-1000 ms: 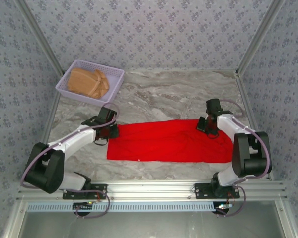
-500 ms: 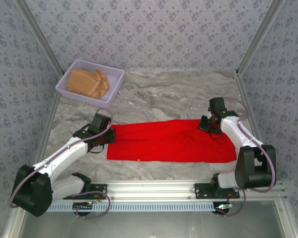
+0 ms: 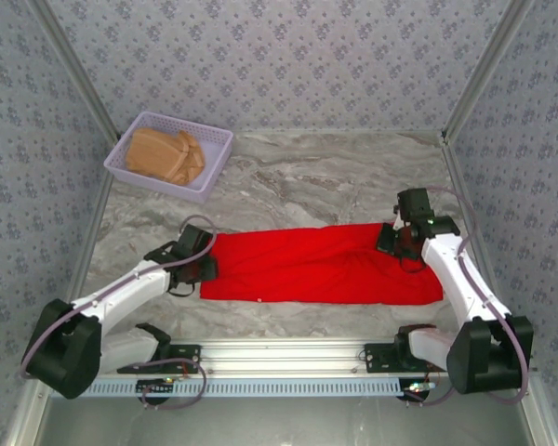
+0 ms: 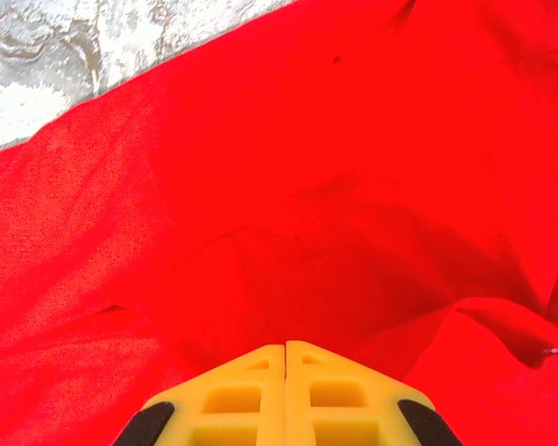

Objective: Fold the inside-out t-shirt

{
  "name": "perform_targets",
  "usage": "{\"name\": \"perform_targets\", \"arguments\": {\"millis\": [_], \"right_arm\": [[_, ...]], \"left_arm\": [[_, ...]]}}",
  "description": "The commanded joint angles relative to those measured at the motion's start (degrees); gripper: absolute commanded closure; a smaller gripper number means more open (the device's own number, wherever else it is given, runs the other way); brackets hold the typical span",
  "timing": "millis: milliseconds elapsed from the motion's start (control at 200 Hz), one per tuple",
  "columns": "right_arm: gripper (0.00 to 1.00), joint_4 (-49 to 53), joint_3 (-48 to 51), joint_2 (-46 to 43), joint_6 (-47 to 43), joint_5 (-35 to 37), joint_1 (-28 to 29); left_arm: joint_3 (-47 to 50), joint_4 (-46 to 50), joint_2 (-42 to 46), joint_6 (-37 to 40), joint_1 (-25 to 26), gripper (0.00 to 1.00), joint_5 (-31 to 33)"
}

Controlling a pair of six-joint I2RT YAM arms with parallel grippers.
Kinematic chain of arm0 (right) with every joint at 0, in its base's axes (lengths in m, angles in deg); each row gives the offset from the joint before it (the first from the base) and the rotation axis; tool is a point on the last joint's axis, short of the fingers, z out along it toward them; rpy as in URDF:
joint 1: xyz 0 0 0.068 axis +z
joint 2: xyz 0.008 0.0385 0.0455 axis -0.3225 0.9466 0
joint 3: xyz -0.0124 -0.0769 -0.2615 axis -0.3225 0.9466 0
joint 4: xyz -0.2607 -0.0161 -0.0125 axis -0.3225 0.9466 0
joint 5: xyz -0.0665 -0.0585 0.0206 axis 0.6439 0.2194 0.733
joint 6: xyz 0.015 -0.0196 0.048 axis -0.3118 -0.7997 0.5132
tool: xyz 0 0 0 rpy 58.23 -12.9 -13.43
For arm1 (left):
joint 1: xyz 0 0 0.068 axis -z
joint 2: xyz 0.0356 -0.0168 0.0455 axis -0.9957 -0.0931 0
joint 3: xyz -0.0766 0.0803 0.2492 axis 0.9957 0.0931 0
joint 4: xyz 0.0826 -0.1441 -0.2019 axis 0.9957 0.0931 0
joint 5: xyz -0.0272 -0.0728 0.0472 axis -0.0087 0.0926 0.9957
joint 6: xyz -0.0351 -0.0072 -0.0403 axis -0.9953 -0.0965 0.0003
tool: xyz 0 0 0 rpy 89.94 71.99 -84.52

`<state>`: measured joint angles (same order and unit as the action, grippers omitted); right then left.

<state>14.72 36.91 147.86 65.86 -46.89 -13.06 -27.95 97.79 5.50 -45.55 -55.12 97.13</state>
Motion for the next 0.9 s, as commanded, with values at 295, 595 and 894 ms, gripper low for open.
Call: {"name": "perform_targets", "arguments": {"millis": [295,595,894], "right_arm": [[0.85,0.42,13.2,-6.05,19.34,0.05,16.88],[0.58,4.73,10.0,-7.43,21.69,5.97,25.59],[0.55,-9.66,5.23,4.39,14.25,4.44,13.72]], "left_arm": [[-11.25,-4.41,-7.58,4.7,5.07,0.47,0.51],[-14.33,-7.39,-13.91,7.23,5.37,0.45,-1.84],[-12.19,-9.91,-19.6,7.49,1.56,0.4,-1.65]]}}
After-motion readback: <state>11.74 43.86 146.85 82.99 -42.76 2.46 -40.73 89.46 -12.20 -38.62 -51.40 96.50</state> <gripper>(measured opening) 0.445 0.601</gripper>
